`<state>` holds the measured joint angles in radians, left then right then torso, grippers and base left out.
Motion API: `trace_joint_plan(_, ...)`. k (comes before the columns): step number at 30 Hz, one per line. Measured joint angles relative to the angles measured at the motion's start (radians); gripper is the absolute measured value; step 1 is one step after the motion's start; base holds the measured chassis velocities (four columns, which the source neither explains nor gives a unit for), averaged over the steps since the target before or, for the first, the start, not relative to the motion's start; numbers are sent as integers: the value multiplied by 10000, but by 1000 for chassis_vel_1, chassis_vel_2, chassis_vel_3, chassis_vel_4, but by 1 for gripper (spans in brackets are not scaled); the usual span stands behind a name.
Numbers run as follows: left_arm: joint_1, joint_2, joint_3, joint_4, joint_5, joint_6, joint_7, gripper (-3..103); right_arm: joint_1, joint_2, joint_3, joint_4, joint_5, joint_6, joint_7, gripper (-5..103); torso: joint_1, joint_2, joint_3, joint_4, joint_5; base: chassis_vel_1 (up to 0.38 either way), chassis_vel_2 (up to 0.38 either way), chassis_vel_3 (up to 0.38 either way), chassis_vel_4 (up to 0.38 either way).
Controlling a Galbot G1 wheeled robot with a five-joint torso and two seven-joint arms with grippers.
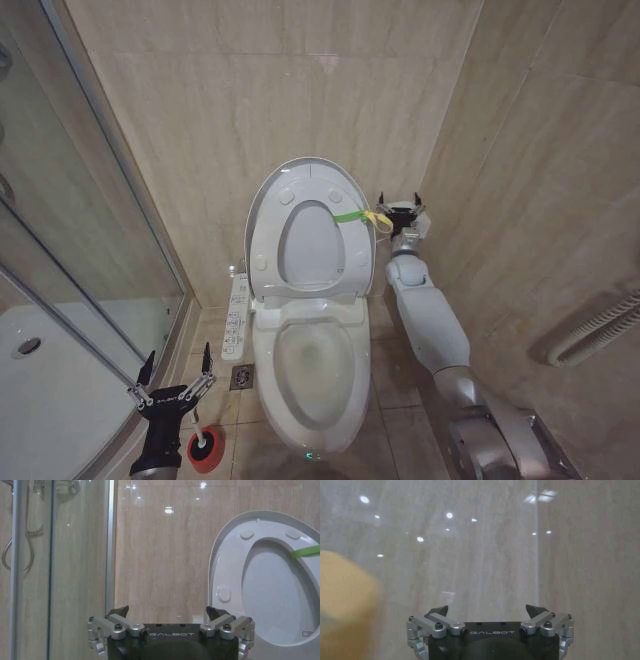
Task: Open the toilet lid, clean the toilet bowl with a toilet brush, close the toilet lid, and flush.
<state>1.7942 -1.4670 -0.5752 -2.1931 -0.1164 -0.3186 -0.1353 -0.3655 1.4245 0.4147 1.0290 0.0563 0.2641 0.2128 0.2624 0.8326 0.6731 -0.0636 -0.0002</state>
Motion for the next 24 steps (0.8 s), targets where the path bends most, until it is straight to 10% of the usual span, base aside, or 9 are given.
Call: trace_joint_plan(24, 0, 0, 0, 0, 0, 0, 0, 100, -1698, -1459, -1888, 2887, 1409, -690, 10, 100, 0, 1, -1, 0, 2, 0, 0, 0, 0)
